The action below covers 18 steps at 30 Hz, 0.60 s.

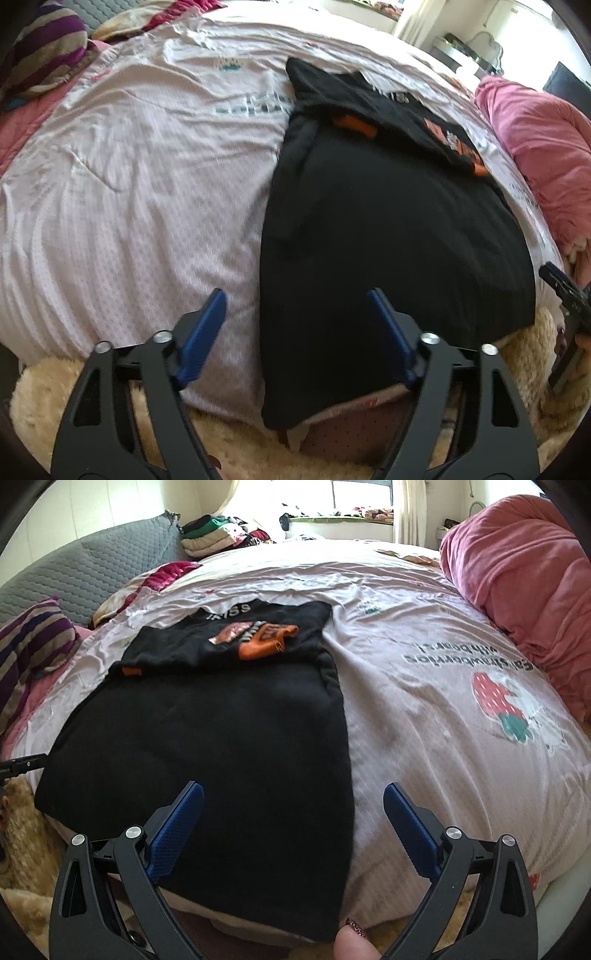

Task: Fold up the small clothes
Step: 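Grasp the black hem edge with both grippers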

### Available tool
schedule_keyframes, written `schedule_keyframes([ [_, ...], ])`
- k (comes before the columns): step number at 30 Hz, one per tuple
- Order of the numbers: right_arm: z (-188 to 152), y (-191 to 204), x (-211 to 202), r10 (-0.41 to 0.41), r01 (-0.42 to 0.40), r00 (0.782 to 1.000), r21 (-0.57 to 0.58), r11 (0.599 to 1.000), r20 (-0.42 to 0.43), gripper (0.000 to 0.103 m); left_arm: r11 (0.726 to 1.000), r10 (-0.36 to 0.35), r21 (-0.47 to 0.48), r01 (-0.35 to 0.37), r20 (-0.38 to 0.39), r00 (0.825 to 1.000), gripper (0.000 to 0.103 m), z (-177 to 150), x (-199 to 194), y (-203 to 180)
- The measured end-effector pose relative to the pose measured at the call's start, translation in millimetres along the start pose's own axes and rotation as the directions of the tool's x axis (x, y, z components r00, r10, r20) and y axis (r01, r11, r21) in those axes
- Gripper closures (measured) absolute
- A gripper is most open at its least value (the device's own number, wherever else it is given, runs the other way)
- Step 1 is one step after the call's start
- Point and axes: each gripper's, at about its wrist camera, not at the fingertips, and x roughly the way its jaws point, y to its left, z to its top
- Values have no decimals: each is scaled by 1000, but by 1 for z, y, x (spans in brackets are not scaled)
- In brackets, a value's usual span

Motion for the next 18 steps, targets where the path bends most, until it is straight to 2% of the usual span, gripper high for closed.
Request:
schedule_keyframes([
  [4, -8, -2, -2, -1, 1, 1000, -7, 1000, -10, 6, 1000, -16, 13, 16, -54, 998, 53, -12, 5, 0],
  [6, -12, -2, -3, 1, -2, 1000, -14, 1000, -18, 6, 999, -27, 21, 28, -68, 997, 56, -17, 6, -2],
  [11, -24, -6, -4, 28, -29, 998, -13, 999, -54, 6, 998, -36, 40, 39, -86, 996, 57, -27, 9, -11],
  [18, -39, -16, -6, 81, -82, 992, 3, 997, -101, 7, 998, -24, 52, 29, -89, 996, 57, -23, 14, -15],
])
